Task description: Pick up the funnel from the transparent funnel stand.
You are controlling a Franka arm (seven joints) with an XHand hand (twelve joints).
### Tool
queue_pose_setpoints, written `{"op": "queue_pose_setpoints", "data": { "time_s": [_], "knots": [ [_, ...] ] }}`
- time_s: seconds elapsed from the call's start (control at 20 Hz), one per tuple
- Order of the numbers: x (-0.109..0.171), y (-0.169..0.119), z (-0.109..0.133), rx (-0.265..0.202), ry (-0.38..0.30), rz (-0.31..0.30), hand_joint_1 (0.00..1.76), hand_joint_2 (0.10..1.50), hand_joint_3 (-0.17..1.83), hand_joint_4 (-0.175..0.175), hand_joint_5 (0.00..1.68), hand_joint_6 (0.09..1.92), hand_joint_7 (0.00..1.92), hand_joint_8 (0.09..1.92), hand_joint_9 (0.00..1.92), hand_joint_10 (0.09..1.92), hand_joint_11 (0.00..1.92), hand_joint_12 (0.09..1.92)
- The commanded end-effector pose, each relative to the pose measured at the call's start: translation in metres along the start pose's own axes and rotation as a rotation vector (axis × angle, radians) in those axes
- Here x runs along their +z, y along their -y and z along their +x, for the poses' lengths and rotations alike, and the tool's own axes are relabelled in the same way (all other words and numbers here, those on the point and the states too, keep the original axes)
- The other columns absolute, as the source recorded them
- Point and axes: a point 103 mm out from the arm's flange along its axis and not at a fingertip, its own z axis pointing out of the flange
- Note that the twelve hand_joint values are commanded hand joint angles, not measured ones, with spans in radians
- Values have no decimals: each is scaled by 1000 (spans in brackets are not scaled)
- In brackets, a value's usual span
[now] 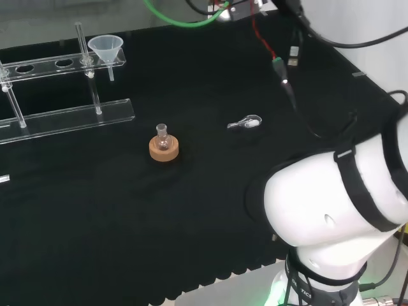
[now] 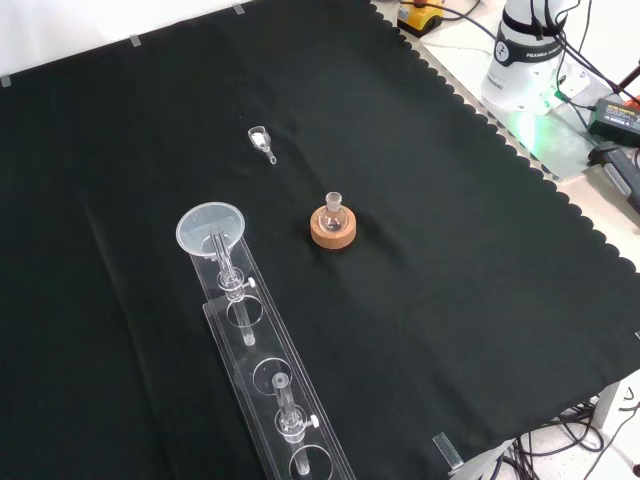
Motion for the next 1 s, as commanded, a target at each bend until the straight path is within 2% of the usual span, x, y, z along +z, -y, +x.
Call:
{"op": "queue_pose_setpoints", "data": {
  "time_s": [0.05,0.15,0.25,0.45,0.65,1.0],
  "knots": [
    [47,-108,45,-109,-11,11,0,792,119,85,0,87,0,87,0,87,0,623],
    [51,-132,56,-100,-20,42,0,787,113,95,0,87,0,87,0,87,0,338],
    [54,-150,65,-105,-49,39,0,784,108,103,0,87,0,87,0,87,0,99],
    [63,-184,76,-131,-73,31,0,780,104,110,0,87,0,87,0,87,0,87],
    [82,-212,81,-164,-80,60,0,777,102,111,0,87,0,87,0,87,0,87],
    [109,-222,84,-204,-112,88,0,787,105,105,0,87,0,87,0,87,21,87]
  ]
}}
